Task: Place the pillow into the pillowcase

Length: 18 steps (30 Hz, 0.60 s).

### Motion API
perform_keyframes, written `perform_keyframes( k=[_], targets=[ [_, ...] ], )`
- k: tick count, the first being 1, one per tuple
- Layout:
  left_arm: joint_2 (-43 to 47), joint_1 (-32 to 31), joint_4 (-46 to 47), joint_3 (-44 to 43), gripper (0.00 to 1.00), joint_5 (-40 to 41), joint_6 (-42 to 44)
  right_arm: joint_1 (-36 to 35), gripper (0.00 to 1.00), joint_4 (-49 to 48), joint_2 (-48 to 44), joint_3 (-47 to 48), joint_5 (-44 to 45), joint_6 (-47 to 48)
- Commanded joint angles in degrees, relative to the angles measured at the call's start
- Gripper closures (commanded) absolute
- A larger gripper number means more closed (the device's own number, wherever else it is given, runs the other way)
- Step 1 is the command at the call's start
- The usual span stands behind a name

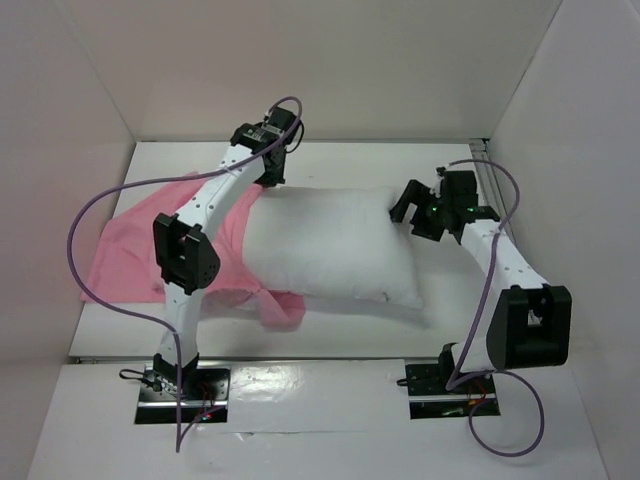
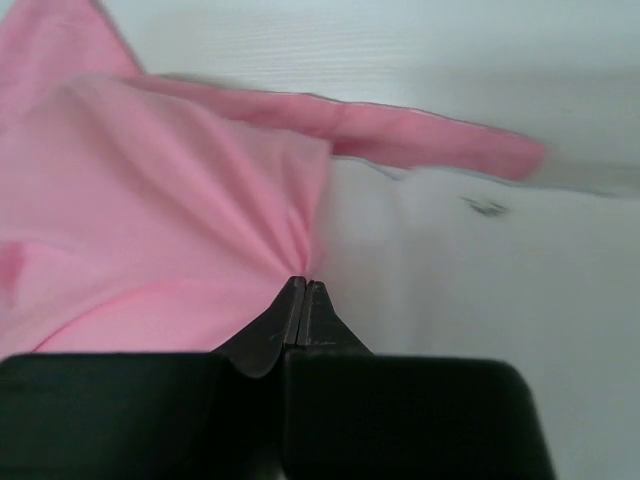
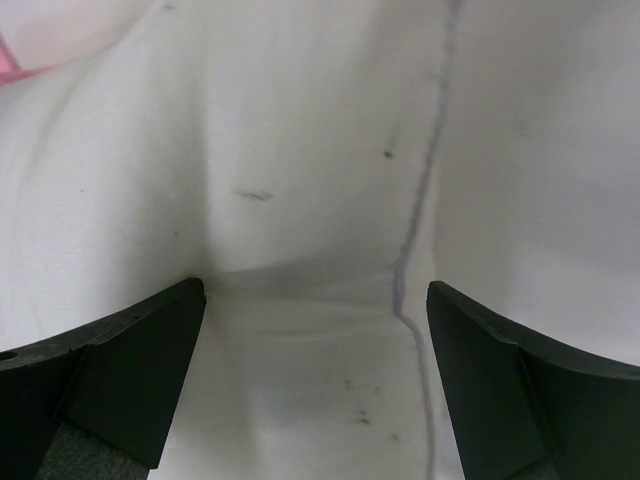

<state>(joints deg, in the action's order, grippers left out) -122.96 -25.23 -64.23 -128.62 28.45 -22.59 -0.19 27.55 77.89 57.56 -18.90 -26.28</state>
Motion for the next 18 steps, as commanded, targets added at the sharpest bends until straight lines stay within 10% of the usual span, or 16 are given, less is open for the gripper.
perform_keyframes(
  k=[1, 2, 3, 5, 12, 18],
  targets=[
    [6.05, -3.59, 7.0, 1.7, 1.0, -13.63, 0.79, -8.3, 0.02, -14.95, 2.79, -1.92, -12.64, -4.55],
    [6.58, -5.16, 7.88, 1.7, 1.0, -16.12, 1.4, -10.43, 0.12, -17.68, 4.01, -1.93, -14.48, -6.92],
    [7.72, -6.05, 9.37, 1.7, 1.0, -18.58, 1.41, -12.45, 0.55, -21.36, 4.03, -1.93, -17.29, -7.72],
    [8.96, -8.95, 9.91, 0.13, 1.0, -26.66, 0.8, -17.38, 0.96, -22.01, 2.37, 2.89, -17.84, -9.04],
    [22.39, -14.93, 20.52, -1.65, 1.0, -45.84, -10.26, -19.33, 1.0, -16.49, -11.51, 16.61, -9.94, -6.77],
    [25.85, -17.22, 27.4, 9.78, 1.0, -41.29, -15.64, -20.72, 1.0, -13.49, -13.73, 2.06, -7.83, -6.15]
  ],
)
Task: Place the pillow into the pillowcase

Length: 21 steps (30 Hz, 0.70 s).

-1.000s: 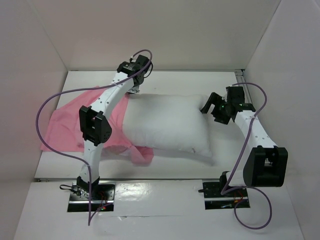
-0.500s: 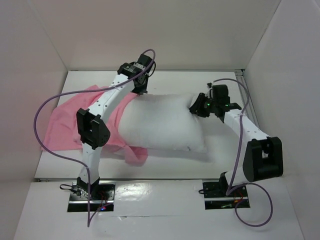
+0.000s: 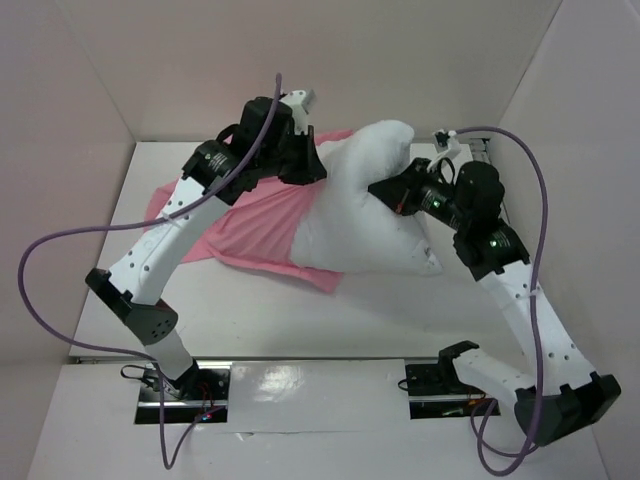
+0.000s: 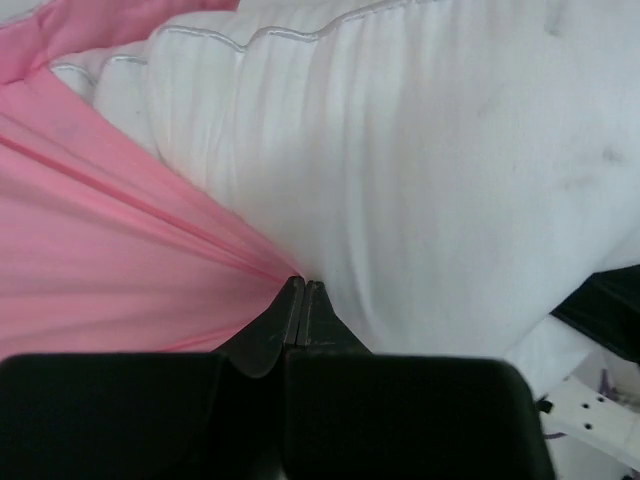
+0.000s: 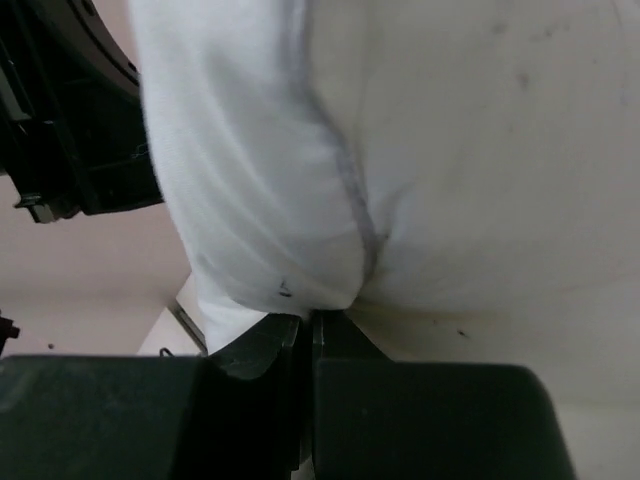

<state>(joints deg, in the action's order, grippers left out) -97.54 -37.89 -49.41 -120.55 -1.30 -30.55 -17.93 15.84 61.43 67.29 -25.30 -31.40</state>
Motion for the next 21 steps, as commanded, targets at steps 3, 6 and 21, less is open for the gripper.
perform_keyframes(
  k=[3, 6, 21],
  targets=[
    [-4.58, -2.81, 11.18, 1.29, 1.0, -8.46, -6.9, -6.74, 1.0, -1.77, 0.8, -16.82, 3.05, -2.25],
    [-11.96, -2.28, 5.3, -6.78, 1.0, -6.44, -4.37, -11.92, 1.0, -1.16, -3.76, -21.84, 7.88, -4.19],
    [-8.03, -0.61, -10.35, -9.61, 0.23, 7.53, 0.22, -31.81, 0.09, 25.42, -5.26, -9.91, 26.24, 6.26]
  ],
)
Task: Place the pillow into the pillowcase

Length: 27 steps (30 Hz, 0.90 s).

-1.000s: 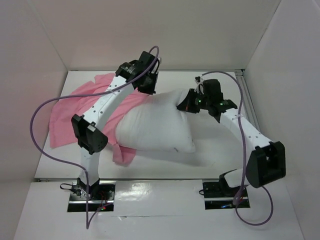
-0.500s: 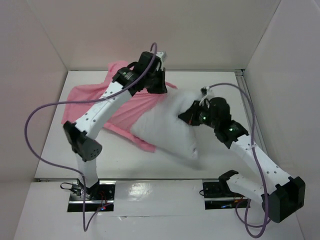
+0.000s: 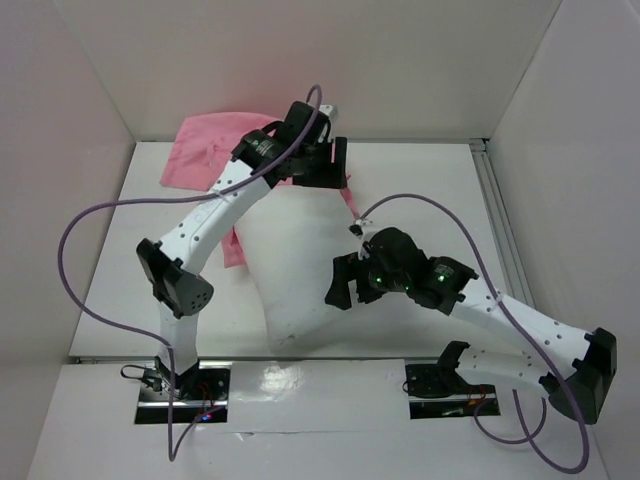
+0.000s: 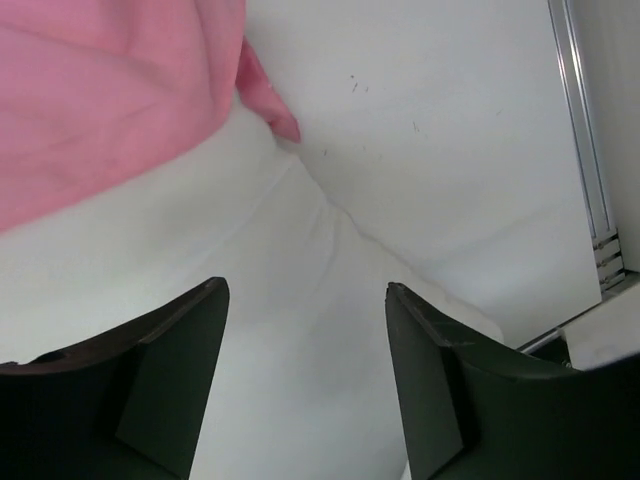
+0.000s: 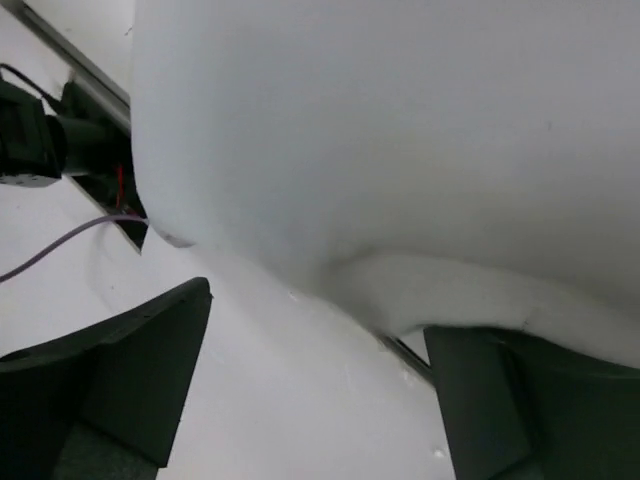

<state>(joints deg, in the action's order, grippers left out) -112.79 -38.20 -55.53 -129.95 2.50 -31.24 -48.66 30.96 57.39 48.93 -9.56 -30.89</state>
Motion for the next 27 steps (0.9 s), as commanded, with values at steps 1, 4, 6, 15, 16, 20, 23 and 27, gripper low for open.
perform_keyframes(
  k=[1, 4, 6, 15, 16, 20, 23, 27],
  targets=[
    [8.37, -0.3, -5.2, -0.22, 0.23, 6.17, 0.92, -1.08, 0.06, 12.35, -2.35, 12.03, 12.44, 5.76],
    [12.41, -0.3, -8.97, 1.01, 0.2, 12.15, 0.92, -0.55, 0.08, 16.32, -7.36, 16.88, 19.82, 5.76],
    [14.26, -0.3, -10.21, 2.15, 0.22, 14.1, 0.92, 0.76, 0.15, 16.32, -8.08, 17.43, 27.52, 2.61],
    [18.57, -1.61, -12.15, 12.35, 0.28, 16.39, -1.98, 22.89, 0.64, 5.27, 12.99, 17.09, 22.52, 3.03],
    [18.57, -2.14, -12.15, 12.96, 0.28, 16.39, -2.59, 25.0, 0.7, 3.34, 13.88, 16.21, 15.52, 3.56],
    [19.8, -2.76, -13.29, 17.08, 0.28, 17.71, -3.12, 24.35, 0.77, -7.03, 17.93, 10.32, 1.15, 4.09],
    [20.33, -2.76, -13.9, 19.11, 0.29, 19.02, -3.12, 12.61, 0.77, -11.34, 20.83, 9.61, -2.03, 1.9],
    [19.8, -4.07, -16.98, 20.34, 0.27, 22.1, -3.65, 6.83, 0.71, -9.08, 20.5, 11.1, 2.96, 1.1]
  ],
)
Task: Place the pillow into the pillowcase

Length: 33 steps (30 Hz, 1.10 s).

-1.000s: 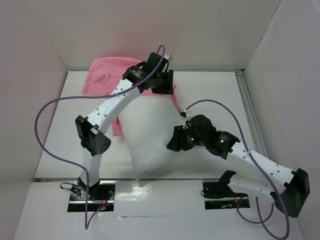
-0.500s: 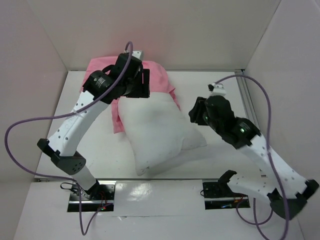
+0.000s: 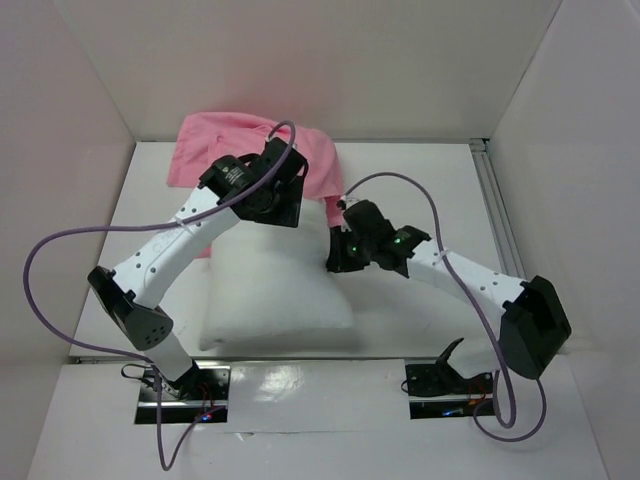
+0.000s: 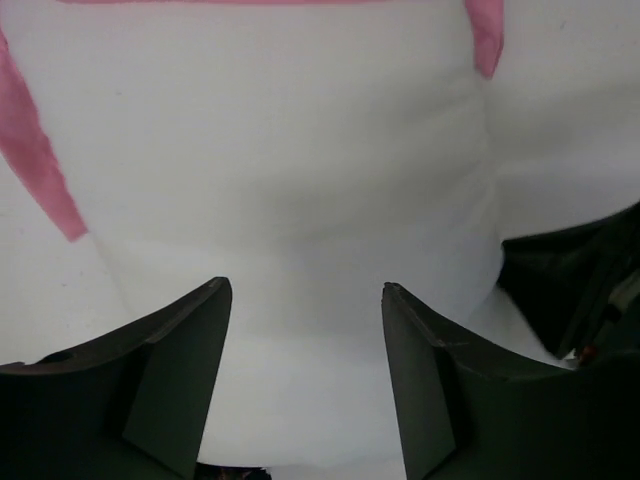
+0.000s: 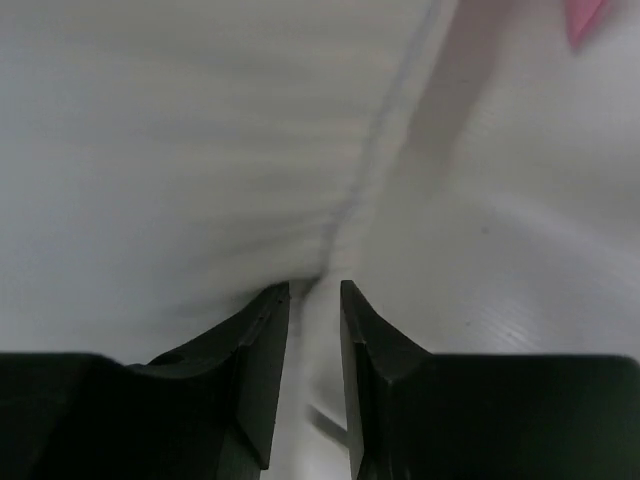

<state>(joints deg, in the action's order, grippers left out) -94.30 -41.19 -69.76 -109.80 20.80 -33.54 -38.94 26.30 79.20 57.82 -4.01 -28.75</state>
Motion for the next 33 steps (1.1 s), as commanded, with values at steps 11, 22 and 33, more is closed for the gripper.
perform_keyframes(
  k=[11, 22, 33],
  targets=[
    [3.6, -8.28, -3.54, 14.52, 0.0, 10.57, -8.72, 11.69, 0.09, -3.19, -5.99, -5.79, -7.68, -0.34],
    [-10.01, -10.75, -5.84, 21.47, 0.37, 19.45, -16.13, 9.68, 0.08, -13.81, 3.4, -4.75, -11.81, -2.0],
    [-2.12, -5.57, -3.29, 10.05, 1.0, 15.41, -8.66, 8.97, 0.16, -24.19, 23.01, 6.42, -11.19, -4.46]
  ],
)
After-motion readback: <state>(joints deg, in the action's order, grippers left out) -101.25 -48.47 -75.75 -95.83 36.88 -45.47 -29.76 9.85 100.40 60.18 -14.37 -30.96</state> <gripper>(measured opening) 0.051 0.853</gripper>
